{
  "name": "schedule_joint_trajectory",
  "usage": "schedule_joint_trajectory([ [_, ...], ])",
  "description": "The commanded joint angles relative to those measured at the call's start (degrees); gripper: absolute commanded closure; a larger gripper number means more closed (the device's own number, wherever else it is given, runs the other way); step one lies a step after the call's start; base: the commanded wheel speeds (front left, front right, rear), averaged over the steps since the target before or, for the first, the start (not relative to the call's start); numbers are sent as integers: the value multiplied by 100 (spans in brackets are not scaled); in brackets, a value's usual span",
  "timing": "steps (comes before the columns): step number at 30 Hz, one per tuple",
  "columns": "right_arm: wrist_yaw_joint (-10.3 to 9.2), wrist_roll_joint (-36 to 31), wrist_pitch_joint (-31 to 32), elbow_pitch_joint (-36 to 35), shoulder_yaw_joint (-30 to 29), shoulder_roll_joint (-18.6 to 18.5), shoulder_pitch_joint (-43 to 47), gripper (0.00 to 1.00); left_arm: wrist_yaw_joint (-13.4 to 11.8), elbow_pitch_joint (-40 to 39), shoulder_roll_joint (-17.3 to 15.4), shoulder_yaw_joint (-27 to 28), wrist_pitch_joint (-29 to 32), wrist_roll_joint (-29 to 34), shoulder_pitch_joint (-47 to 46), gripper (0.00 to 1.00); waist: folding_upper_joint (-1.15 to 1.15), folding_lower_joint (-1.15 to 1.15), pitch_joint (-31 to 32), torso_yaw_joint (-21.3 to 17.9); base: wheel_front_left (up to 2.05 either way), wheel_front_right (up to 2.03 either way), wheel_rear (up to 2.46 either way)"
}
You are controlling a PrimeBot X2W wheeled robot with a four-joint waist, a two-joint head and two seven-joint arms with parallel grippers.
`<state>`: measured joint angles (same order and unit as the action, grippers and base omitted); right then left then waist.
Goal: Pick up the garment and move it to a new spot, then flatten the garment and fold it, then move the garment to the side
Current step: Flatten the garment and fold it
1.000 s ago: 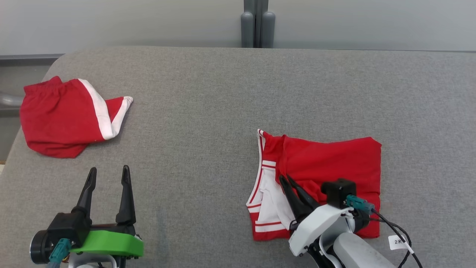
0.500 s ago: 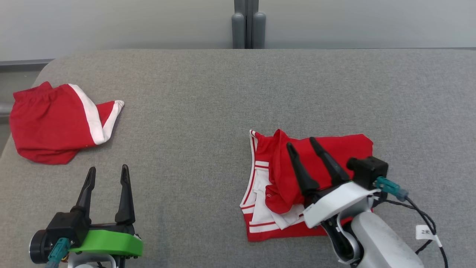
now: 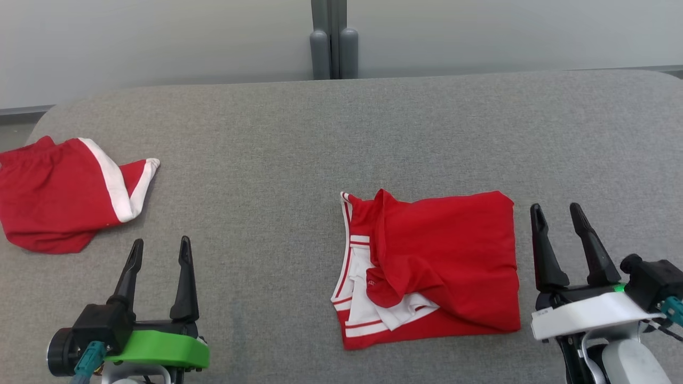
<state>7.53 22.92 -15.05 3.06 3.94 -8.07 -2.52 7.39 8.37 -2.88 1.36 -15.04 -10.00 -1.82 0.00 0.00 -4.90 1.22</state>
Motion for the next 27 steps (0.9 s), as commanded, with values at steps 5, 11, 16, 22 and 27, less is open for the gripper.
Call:
schedule_joint_trajectory([
  [5, -9, -187, -17, -229, -143, 139, 427, 0, 17, -39, -5, -60, -18, 17, 115, 0, 0, 0, 83, -97, 0, 0, 0],
  [11, -9, -301, -17, -264, -126, 236, 533, 0, 17, 11, -5, -639, -18, 26, 171, 0, 0, 0, 137, -167, 0, 0, 0],
  [16, -9, -369, -17, -267, -114, 233, 485, 0, 17, 165, -125, -1624, -18, -113, 62, 0, 0, 0, 128, -221, 0, 0, 0],
  [22, -9, -390, -17, -268, -52, 213, 368, 0, 17, 547, -244, -2763, -18, -333, -199, 0, 0, 0, 17, -409, 0, 0, 0],
  [27, -9, -389, -17, -272, -4, 228, 295, 0, 17, 890, -325, -3425, -18, -570, -463, 0, 0, 0, -119, -629, 0, 0, 0],
])
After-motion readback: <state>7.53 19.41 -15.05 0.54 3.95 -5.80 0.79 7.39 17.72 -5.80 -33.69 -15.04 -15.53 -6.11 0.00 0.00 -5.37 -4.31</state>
